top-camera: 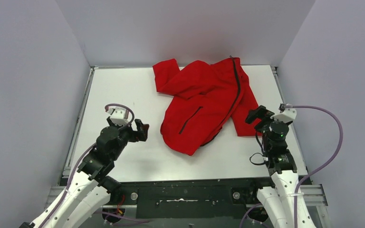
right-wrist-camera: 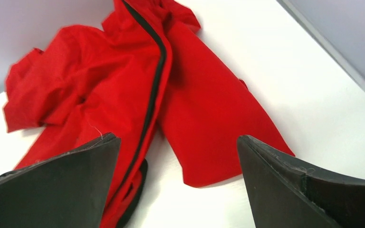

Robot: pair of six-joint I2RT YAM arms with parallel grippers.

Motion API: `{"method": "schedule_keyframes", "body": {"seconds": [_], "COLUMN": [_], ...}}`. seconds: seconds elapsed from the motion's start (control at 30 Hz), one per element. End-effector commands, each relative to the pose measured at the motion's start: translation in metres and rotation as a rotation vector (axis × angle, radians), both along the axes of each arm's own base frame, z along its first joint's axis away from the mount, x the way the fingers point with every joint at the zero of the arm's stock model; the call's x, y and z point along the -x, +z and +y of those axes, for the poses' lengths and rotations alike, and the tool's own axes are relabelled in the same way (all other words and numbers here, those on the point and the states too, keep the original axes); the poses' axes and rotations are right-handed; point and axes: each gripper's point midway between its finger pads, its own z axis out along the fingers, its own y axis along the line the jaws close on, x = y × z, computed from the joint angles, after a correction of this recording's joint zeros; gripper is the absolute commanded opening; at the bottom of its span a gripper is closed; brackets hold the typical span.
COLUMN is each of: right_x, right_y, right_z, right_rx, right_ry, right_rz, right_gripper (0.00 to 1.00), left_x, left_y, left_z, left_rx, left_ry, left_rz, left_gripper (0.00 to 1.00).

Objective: Zip up the jacket

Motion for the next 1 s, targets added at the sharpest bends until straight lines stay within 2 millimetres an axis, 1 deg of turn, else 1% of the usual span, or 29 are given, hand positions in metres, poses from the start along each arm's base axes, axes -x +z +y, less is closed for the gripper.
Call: {"method": "schedule_keyframes", "body": {"seconds": [0.0,0.03,0.07,0.13,0.2,0.23,0.27,0.33,0.37,0.4,0.47,0.63,0.7,0.77,0.8,0.9,0.93,0.97], "right_x": [-0.015,-0.017,-0.018,-0.019,-0.019,-0.019,-0.021,-0.025,-0.028,-0.031,-0.038,-0.052,-0.056,-0.057,-0.057,-0.063,-0.064,-0.062], "right_y": [-0.002,-0.007,-0.012,-0.031,-0.049,-0.055,-0.059,-0.065,-0.069,-0.079,-0.087,-0.103,-0.102,-0.1,-0.099,-0.104,-0.101,-0.103], "right_z": [-0.001,0.001,-0.004,-0.022,-0.042,-0.049,-0.053,-0.058,-0.06,-0.065,-0.072,-0.074,-0.07,-0.071,-0.071,-0.069,-0.07,-0.071], "right_rx": [0.04,0.067,0.085,0.13,0.165,0.192,0.222,0.288,0.295,0.31,0.336,0.413,0.43,0.449,0.457,0.494,0.501,0.503], "right_ry": [0.002,0.021,0.0,-0.095,-0.202,-0.24,-0.252,-0.262,-0.278,-0.3,-0.336,-0.305,-0.273,-0.276,-0.269,-0.237,-0.245,-0.254], "right_rz": [-0.122,-0.146,-0.166,-0.158,-0.113,-0.101,-0.117,-0.132,-0.118,-0.084,-0.052,-0.045,-0.051,-0.066,-0.067,-0.061,-0.085,-0.094], "right_gripper": [1.0,1.0,1.0,1.0,1.0,1.0,1.0,1.0,1.0,1.0,1.0,1.0,1.0,1.0,1.0,1.0,1.0,1.0], "left_x": [-0.024,-0.026,-0.029,-0.035,-0.042,-0.049,-0.053,-0.064,-0.069,-0.075,-0.085,-0.109,-0.116,-0.122,-0.124,-0.13,-0.132,-0.136], "left_y": [0.001,-0.009,-0.018,-0.035,-0.049,-0.047,-0.051,-0.046,-0.044,-0.046,-0.05,-0.072,-0.083,-0.098,-0.104,-0.123,-0.128,-0.129], "left_z": [0.032,0.037,0.04,0.044,0.049,0.049,0.052,0.059,0.064,0.07,0.079,0.088,0.091,0.094,0.099,0.11,0.113,0.117], "left_rx": [-0.023,-0.032,-0.052,-0.114,-0.157,-0.147,-0.15,-0.127,-0.119,-0.138,-0.169,-0.237,-0.282,-0.334,-0.365,-0.342,-0.344,-0.369], "left_ry": [0.204,0.238,0.253,0.258,0.271,0.283,0.298,0.343,0.377,0.399,0.434,0.44,0.44,0.43,0.433,0.438,0.429,0.435], "left_rz": [-0.103,-0.083,-0.073,-0.051,-0.011,-0.018,-0.014,-0.042,-0.06,-0.078,-0.096,-0.12,-0.122,-0.114,-0.113,-0.111,-0.113,-0.121], "left_gripper": [0.85,0.85,0.85,0.85,0.85,0.85,0.85,0.85,0.85,0.85,0.86,0.86,0.86,0.87,0.88,0.89,0.89,0.89]}}
